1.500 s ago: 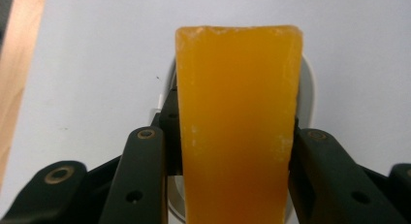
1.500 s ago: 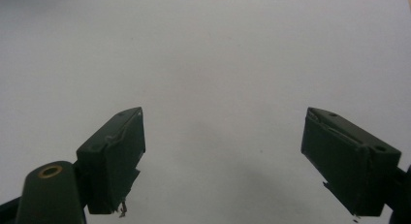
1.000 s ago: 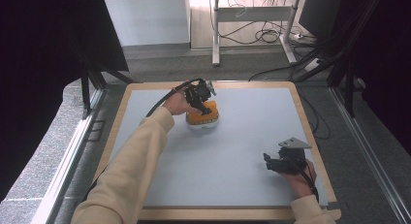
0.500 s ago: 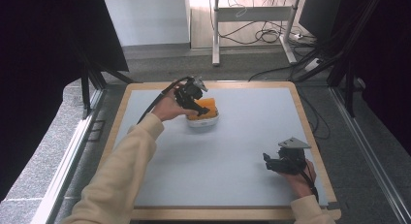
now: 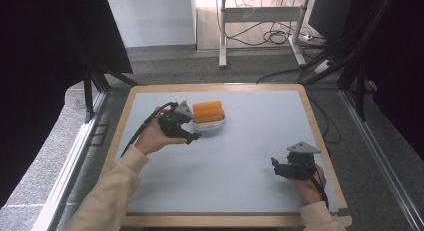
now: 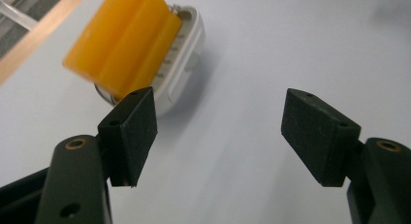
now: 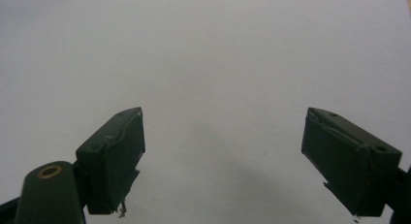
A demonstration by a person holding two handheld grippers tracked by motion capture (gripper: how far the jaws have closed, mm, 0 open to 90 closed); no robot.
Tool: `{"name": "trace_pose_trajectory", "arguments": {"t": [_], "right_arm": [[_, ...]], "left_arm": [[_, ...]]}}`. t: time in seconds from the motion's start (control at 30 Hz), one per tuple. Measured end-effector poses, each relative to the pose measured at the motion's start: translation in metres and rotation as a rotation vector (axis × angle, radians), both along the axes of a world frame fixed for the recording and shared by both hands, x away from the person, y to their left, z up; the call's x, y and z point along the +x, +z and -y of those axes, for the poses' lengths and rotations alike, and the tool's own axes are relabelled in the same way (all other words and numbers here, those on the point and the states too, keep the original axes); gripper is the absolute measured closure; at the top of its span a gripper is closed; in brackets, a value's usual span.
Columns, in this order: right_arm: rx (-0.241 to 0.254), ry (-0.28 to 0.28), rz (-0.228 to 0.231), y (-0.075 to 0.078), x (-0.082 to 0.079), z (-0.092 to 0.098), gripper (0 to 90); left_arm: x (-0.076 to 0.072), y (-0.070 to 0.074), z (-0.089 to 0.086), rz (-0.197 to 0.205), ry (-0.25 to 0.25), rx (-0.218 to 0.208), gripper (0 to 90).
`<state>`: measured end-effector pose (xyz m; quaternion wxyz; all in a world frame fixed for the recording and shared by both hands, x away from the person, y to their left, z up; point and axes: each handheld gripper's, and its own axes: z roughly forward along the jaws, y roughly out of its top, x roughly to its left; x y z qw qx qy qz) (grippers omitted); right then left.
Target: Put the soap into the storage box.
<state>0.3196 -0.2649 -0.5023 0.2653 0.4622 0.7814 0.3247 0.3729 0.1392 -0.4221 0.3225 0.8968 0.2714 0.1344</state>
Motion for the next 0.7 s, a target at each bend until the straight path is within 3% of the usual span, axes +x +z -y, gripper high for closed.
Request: {"name": "trace_pose_trajectory", "arguments": {"t": [0.03,0.13,0.27,0.53,0.7], "right_arm": [[0.0,0.0,0.0,0.0,0.0,0.0,15.9],[-0.001,0.002,0.0,0.0,0.0,0.0,15.9],[-0.002,-0.003,0.002,0.0,0.0,0.001,15.9],[-0.01,-0.002,-0.003,-0.002,0.001,-0.001,15.8],[-0.009,-0.001,0.013,-0.001,0.0,-0.002,15.6]], "left_arm": [[0.0,0.0,0.0,0.0,0.0,0.0,27.8],[-0.022,-0.011,-0.013,-0.014,0.031,-0.01,26.8],[-0.037,-0.022,-0.027,-0.032,0.072,-0.016,26.3],[-0.051,-0.037,-0.042,-0.052,0.109,-0.036,25.7],[-0.054,-0.039,-0.043,-0.053,0.113,-0.035,25.0]]}}
